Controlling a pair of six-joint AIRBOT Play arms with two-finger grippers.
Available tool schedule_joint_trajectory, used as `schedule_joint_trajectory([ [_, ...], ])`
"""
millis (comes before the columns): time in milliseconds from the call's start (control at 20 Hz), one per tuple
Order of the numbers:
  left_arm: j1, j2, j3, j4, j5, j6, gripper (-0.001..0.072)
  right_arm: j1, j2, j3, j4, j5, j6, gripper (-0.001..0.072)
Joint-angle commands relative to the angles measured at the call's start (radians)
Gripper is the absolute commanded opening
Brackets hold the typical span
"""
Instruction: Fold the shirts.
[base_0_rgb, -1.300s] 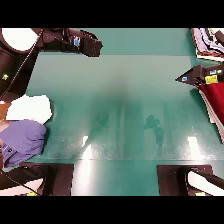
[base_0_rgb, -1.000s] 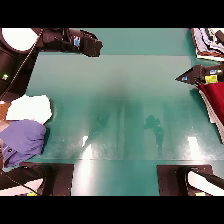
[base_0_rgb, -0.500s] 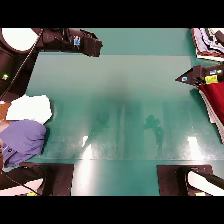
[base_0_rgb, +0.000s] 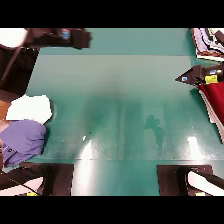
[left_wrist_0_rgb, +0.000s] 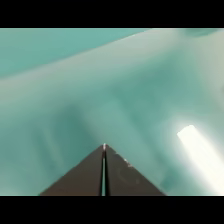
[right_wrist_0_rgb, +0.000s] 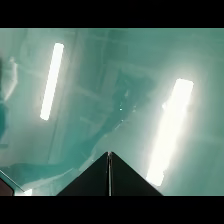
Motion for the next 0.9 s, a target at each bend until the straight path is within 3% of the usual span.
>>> schedule_joint_trajectory([
  [0,0.199,0.03,-0.009,0.157,-0.266,-0.078,0.0028,0.0,0.001,0.0,0.0,0.032,0.0,0.0019],
  [100,0.326,0.048,-0.049,0.265,-0.373,-0.066,0.0029,0.0,0.001,0.0,0.0,0.032,0.0,0.0019],
  [250,0.499,0.064,-0.167,0.304,-0.438,-0.066,0.0058,0.0,0.001,0.0,0.0,0.032,0.0,0.0019],
  [300,0.537,0.064,-0.219,0.304,-0.437,-0.071,0.0351,0.0,0.001,0.0,0.0,0.031,0.0,0.0019],
  [350,0.568,0.063,-0.276,0.304,-0.426,-0.087,0.0718,0.0,0.001,0.0,0.0,0.027,0.0,0.0018],
  [800,0.621,0.063,-0.743,0.331,-0.106,-0.105,0.0711,0.001,0.001,0.0,0.0,0.014,0.0,0.0018],
  [850,0.621,0.063,-0.754,0.332,-0.089,-0.127,0.0622,0.001,0.001,0.0,0.0,0.011,0.0,0.0018],
])
